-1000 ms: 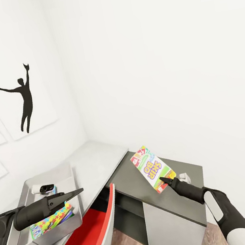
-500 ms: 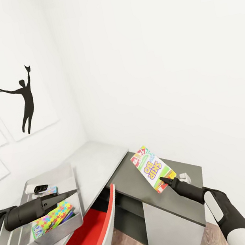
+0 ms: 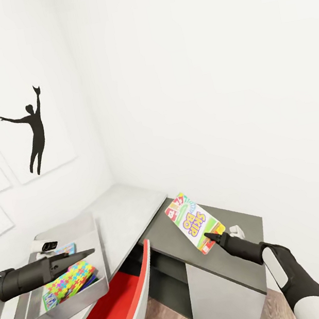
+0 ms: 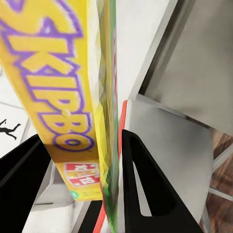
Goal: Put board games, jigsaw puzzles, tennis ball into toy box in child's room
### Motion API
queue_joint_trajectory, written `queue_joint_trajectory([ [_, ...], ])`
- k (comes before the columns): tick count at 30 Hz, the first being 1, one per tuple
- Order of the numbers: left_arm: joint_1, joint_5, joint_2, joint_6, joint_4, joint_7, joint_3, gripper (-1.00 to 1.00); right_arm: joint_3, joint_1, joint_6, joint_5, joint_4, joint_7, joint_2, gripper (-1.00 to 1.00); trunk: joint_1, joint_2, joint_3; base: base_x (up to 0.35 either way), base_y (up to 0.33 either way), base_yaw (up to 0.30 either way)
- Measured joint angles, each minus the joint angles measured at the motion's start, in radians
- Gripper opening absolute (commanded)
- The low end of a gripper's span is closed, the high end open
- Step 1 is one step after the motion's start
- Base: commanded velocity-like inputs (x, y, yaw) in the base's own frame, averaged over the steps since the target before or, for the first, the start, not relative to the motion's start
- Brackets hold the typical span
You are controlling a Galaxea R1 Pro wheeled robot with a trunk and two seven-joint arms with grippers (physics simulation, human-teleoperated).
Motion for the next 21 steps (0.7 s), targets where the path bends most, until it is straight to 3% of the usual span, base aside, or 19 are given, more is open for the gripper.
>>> queue_joint_trajectory([
  [5,-0.001,-0.042,-0.001,0.001,0.001,0.000,0.017,1.00,0.000,0.002,-0.002,0.000,-0.001,-0.001,0.000,-1.00,0.000,0.000,0.000,0.000,0.000,0.104],
  [21,-0.001,-0.048,-0.001,-0.001,0.001,0.000,0.018,1.00,0.003,0.003,-0.003,0.003,-0.002,0.000,0.001,-1.00,0.000,0.000,0.000,0.000,0.000,0.285],
])
